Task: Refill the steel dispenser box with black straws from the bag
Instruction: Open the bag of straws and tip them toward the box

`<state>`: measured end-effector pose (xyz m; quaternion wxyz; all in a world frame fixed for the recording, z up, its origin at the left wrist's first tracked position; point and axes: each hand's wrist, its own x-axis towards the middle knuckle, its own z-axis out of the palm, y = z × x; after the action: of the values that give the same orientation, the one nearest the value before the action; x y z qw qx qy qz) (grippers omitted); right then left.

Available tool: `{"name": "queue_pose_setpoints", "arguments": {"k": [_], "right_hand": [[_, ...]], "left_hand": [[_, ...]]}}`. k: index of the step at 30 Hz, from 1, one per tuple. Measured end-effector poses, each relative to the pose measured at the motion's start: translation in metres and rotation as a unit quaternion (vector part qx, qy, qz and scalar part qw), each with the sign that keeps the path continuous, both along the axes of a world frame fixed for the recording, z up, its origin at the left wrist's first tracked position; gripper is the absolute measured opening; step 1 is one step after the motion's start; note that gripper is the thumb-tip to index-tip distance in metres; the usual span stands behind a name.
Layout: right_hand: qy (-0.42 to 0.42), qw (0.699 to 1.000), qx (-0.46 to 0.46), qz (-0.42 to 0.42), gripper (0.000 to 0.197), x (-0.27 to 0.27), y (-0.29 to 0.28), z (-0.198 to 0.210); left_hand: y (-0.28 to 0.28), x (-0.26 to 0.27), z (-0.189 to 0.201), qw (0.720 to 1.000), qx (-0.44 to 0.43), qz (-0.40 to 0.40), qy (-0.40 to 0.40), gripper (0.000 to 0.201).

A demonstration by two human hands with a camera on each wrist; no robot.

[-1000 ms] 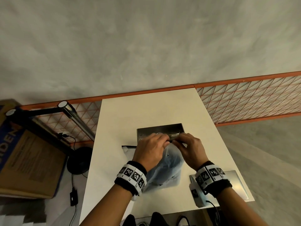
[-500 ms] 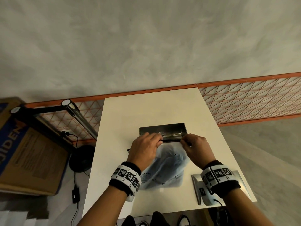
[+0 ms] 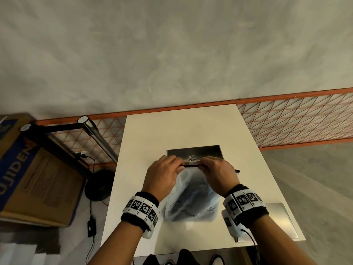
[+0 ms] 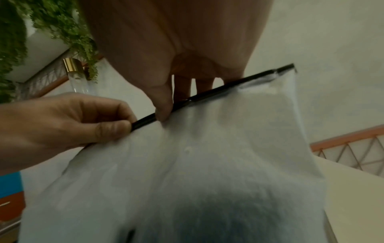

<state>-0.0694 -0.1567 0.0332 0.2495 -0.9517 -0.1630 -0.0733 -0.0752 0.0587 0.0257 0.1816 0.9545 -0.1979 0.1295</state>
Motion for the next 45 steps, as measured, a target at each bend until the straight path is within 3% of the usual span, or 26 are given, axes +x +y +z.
{"name": "queue_pose_setpoints", "arguments": {"k": [6,10,16,24,33,45], "right_hand": [[-0.003,0.999,-0.03,-0.014,0.009,0.003,0.009,-0.002],[-0.023,0.998,-0.05,0.038,0.018,-0.002,0.029,-0.002],[-0.039,0.998,-0.043,0.018,0.007,-0.002,0.029,0.005],[-0.015,1.0,-0.022,0.015,0.012,-0.002,0.023,0.003],[-0.005,1.0,-0.017,0.015,0.013,0.002,0.022,0.001],[-0.008,0.999,-0.017,0.026,0.012,0.001,0.023,0.002]], "left_hand": [[0.006,-0.002,-0.001,1.0,-0.022,-0.007,0.012,0.013],[0.001,-0.004,0.003,0.999,-0.021,-0.024,0.019,0.015],[0.019,-0.009,0.003,1.0,-0.015,0.011,0.021,0.008],[0.044,-0.015,-0.001,0.992,-0.099,0.017,0.08,0.005],[0.047,-0.014,0.002,0.987,-0.127,0.02,0.096,0.003],[0.035,-0.016,0.004,0.984,-0.151,0.004,0.093,0.023]]}}
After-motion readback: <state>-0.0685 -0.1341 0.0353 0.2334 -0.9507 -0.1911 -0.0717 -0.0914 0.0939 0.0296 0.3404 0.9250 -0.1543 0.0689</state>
